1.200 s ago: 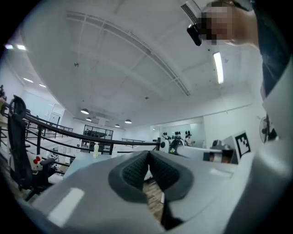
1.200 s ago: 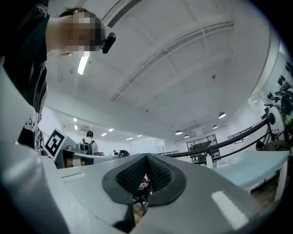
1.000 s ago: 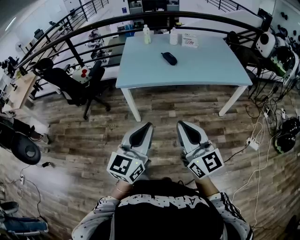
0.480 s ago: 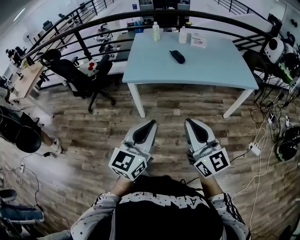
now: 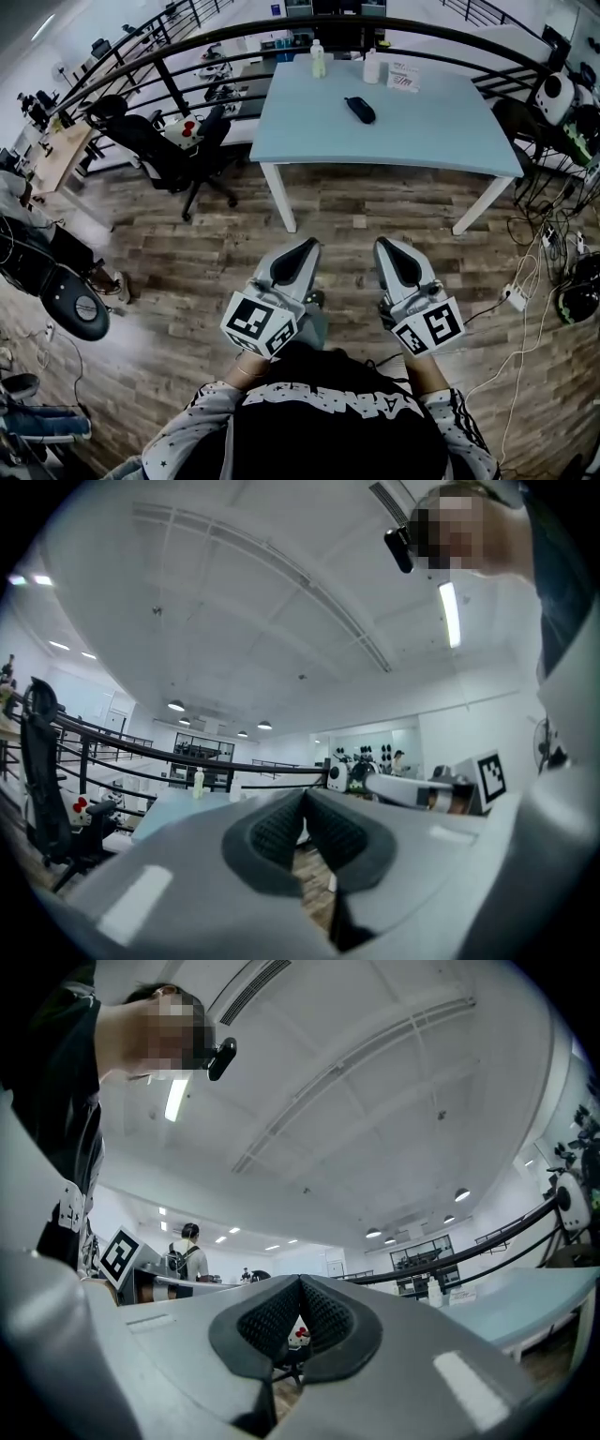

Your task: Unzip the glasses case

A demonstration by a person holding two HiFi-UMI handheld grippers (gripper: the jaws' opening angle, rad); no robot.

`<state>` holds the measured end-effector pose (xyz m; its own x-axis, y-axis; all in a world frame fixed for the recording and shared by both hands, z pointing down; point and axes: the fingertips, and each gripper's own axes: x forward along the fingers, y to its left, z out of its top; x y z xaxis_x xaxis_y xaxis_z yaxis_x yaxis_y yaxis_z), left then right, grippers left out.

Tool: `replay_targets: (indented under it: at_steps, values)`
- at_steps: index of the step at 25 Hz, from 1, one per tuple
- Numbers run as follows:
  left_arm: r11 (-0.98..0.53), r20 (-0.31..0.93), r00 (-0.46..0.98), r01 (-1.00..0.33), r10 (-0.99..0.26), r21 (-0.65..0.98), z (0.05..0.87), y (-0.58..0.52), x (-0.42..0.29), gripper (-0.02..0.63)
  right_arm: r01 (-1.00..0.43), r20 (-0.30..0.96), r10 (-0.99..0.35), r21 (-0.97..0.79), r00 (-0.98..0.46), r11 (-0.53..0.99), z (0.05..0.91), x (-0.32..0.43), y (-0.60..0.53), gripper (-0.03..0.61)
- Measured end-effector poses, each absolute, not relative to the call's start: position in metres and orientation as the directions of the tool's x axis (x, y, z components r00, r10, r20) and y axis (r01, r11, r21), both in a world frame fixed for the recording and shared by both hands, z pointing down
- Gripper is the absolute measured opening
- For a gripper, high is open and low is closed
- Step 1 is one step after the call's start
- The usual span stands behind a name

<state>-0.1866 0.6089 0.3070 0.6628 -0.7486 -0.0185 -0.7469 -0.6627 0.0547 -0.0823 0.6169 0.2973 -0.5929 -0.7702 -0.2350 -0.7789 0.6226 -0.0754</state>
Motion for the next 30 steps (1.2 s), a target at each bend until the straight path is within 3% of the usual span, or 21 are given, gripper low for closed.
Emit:
replay_targets:
  at_steps: [30]
  values:
    - [-0.766,-0.018,0.773,-0.624,-0.634,0.155,0.335,0.407,-0.141,0.000,-0.852,-0.081,-0.851,-0.039,-0.518,0.522,0.321,-0.050,0.437,0.000]
